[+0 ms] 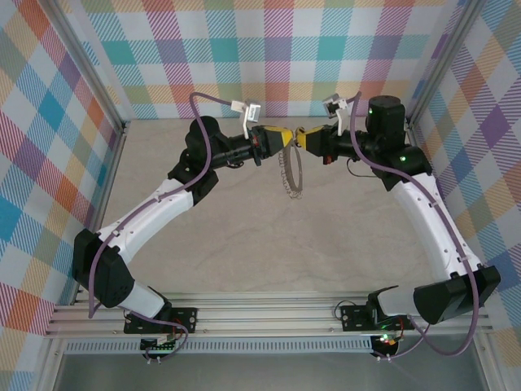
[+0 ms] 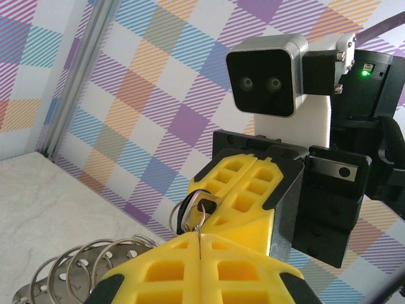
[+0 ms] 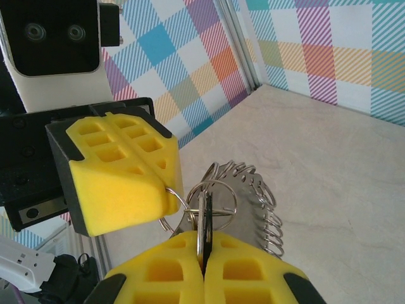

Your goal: Put the keys on the keyring

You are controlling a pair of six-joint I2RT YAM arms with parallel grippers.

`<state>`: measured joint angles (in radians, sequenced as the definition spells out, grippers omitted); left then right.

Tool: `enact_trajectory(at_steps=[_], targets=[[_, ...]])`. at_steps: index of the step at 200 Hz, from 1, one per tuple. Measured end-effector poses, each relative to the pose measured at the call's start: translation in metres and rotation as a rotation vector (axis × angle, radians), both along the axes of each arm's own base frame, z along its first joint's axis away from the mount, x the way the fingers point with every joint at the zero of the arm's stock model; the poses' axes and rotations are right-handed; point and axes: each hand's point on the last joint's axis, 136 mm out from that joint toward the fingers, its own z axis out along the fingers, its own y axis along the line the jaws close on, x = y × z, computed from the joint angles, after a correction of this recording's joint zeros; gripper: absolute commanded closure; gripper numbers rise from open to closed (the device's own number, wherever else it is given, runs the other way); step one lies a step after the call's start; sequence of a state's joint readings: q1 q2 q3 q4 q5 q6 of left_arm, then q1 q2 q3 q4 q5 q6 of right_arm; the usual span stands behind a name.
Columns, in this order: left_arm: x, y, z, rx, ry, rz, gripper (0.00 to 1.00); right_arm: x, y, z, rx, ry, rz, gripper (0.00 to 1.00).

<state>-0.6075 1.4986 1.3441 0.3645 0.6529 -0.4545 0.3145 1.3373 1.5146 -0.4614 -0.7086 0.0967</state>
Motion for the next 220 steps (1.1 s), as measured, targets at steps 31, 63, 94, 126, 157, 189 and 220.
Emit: enact_trajectory(at_steps=[31, 63, 94, 126, 157, 189, 220], targets=[[0.002, -0.001, -0.001, 0.002, 0.003, 0.002, 1.00, 0.001, 0.000, -0.002, -0.002, 0.004, 0.000, 1.00], [0.003, -0.002, -0.002, 0.003, 0.001, 0.002, 1.00, 0.002, 0.000, -0.002, -0.005, 0.006, -0.006, 1.00], [0.004, -0.002, -0.003, 0.006, 0.005, 0.004, 1.00, 0.003, -0.002, -0.004, -0.016, 0.003, -0.014, 1.00], [0.005, -0.003, -0.007, 0.019, 0.013, 0.007, 1.00, 0.006, -0.009, -0.008, -0.031, 0.005, -0.033, 1.00], [0.002, -0.005, -0.007, 0.020, 0.010, 0.003, 1.00, 0.005, -0.015, -0.009, -0.035, 0.018, -0.045, 1.00], [0.002, -0.006, -0.007, 0.022, 0.004, 0.001, 1.00, 0.004, -0.016, -0.007, -0.039, 0.022, -0.045, 1.00], [0.002, -0.006, -0.007, 0.023, 0.000, 0.002, 1.00, 0.003, -0.017, -0.006, -0.039, 0.022, -0.045, 1.00]])
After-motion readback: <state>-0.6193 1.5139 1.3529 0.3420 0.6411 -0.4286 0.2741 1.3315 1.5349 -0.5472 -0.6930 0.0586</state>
